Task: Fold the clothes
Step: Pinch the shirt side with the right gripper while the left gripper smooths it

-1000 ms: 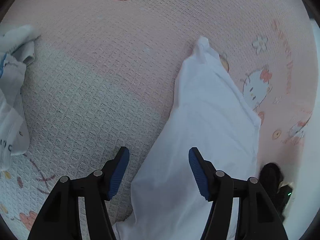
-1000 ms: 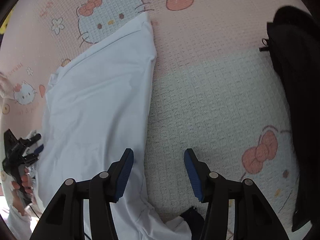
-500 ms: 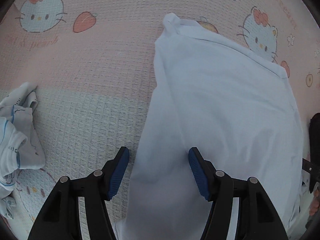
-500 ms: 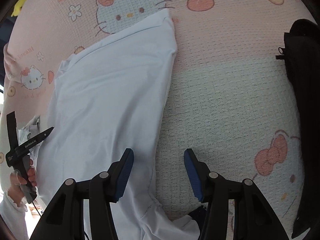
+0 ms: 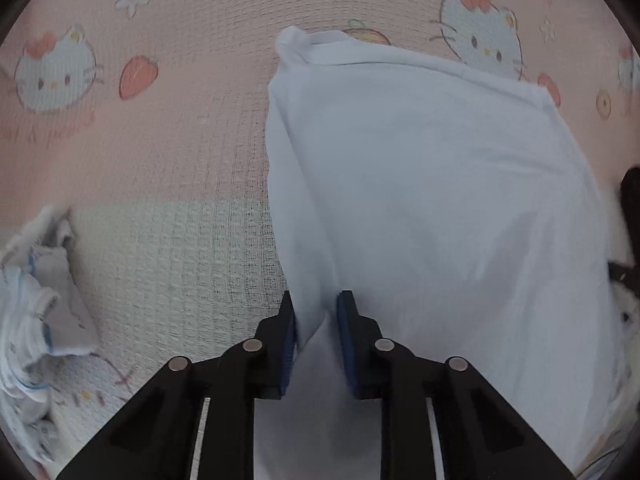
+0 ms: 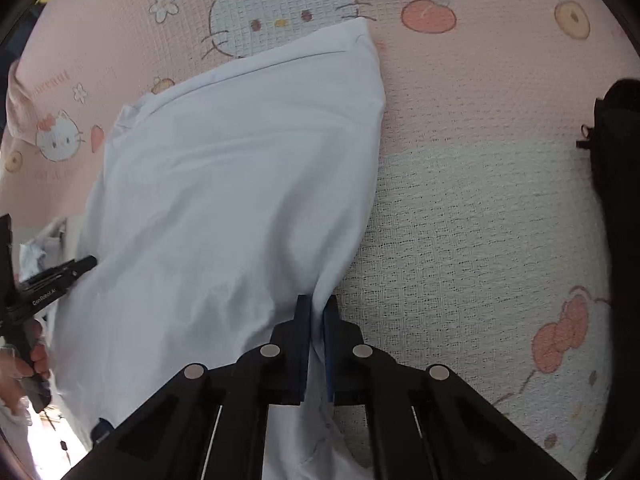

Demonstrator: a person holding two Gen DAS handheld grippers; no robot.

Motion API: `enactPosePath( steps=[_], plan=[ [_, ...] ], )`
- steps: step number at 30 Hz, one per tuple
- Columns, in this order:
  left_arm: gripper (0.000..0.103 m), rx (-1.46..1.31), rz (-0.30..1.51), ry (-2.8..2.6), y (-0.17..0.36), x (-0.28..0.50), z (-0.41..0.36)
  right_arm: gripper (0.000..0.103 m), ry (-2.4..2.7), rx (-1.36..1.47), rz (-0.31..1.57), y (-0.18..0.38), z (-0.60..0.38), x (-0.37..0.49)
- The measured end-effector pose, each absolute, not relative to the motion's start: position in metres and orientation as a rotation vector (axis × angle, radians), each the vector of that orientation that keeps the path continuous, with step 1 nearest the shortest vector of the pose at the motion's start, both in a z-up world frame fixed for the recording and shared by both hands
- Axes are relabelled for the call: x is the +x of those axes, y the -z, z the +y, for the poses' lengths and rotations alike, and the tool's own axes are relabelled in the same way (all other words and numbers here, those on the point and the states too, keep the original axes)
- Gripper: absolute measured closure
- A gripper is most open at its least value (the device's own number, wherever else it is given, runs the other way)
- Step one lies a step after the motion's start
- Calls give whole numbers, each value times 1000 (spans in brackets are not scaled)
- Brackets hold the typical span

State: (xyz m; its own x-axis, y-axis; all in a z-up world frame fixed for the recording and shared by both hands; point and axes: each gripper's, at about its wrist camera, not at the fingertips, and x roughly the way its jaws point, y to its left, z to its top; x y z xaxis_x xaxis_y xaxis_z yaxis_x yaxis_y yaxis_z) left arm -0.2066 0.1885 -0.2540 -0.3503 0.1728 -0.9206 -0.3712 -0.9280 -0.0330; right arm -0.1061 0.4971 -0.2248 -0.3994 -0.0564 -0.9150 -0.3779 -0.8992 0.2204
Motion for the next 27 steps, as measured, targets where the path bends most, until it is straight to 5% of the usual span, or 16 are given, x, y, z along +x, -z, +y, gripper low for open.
enactPosePath(
  steps=[3,9,12,19,23,25,27],
  plan=[
    [91,-1548,409,-2347,252,-210,191,102,-2343,-1554,485,223,500,-104],
    [91,-1546,371,-2358,249,-227,180,103,-2288,-1546,706,227,528,-92],
    [91,-1593,130,-2316,247,-236,167,103,-2289,-1546,790,227,532,-89],
    [89,-1781,-726,-2135,250,-263,85,73,-2300,-1496,1035,216,535,-76],
    [88,-1757,-659,-2158,231,-254,74,72,-2325,-1533,998,207,533,-55],
    [79,-1769,-637,-2085,231,-248,76,66,-2319,-1563,961,212,522,-64],
    [33,-1783,-659,-1998,236,-235,78,66,-2305,-1597,939,216,519,-59]
  ],
)
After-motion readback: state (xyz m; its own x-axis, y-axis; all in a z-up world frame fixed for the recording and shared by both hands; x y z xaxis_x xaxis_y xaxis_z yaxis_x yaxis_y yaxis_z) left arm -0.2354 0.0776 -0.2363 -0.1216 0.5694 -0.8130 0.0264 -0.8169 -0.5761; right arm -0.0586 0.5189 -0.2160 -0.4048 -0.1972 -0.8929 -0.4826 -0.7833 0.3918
